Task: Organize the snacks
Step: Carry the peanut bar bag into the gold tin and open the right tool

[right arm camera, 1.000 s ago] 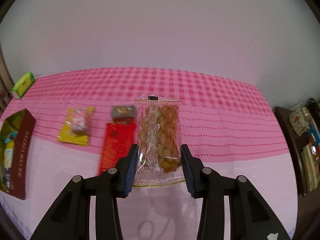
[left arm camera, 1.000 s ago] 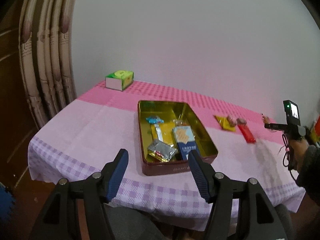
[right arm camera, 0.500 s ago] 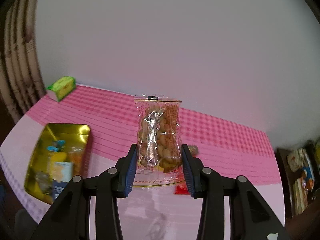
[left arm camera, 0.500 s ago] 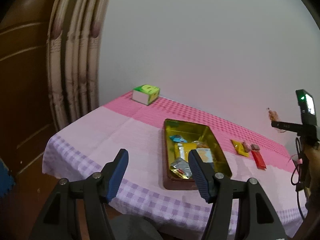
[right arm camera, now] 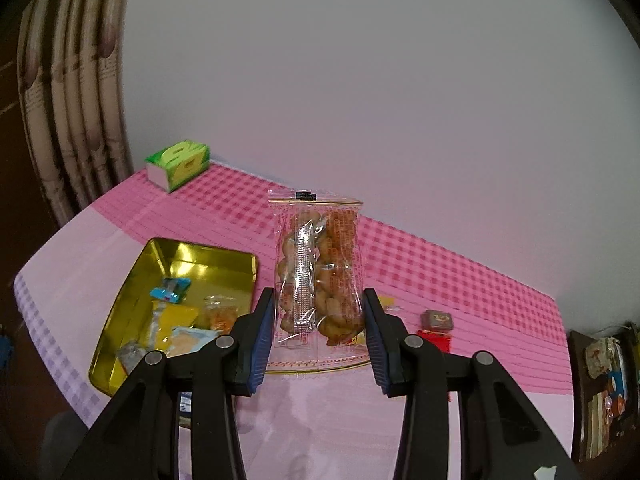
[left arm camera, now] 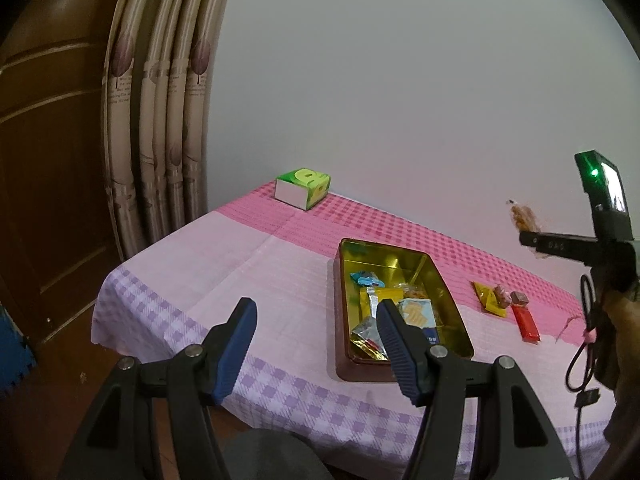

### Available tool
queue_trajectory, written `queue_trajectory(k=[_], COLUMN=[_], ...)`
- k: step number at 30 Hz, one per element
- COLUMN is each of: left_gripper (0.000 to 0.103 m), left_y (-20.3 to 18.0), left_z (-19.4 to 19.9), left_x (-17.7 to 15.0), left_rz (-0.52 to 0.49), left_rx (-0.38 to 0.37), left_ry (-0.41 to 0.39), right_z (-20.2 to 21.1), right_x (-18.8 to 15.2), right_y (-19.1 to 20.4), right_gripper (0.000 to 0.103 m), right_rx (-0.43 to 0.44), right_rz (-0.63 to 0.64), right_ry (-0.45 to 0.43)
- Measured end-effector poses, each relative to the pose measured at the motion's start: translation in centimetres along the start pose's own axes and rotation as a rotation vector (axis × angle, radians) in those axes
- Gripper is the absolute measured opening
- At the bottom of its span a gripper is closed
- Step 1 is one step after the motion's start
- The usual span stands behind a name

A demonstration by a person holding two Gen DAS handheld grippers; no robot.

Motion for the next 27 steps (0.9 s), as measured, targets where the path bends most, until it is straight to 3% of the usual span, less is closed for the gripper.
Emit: queue_trajectory(k=[27], left_gripper=[0.063], left_y=[0.8], left_z=[-0.8], left_x=[-0.4], left_rz=[0.022], left_rx=[-0.001], left_ry=[0.037], right_z=[-5.6], right_x=[-4.2], right_y=[10.8], right_gripper=[0.039], right_rx=[0.160], right_rz=[0.100], right_ry=[0.120])
Point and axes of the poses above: each gripper's, at about its wrist camera, not at the fingertips, and z roughly against the way its jaws point, y to its left, x to its top, the point moved 4 cm from there along -z, roughly the way its jaws point, and after that the axes turned 3 degrees about x, right-handed, at the moved point
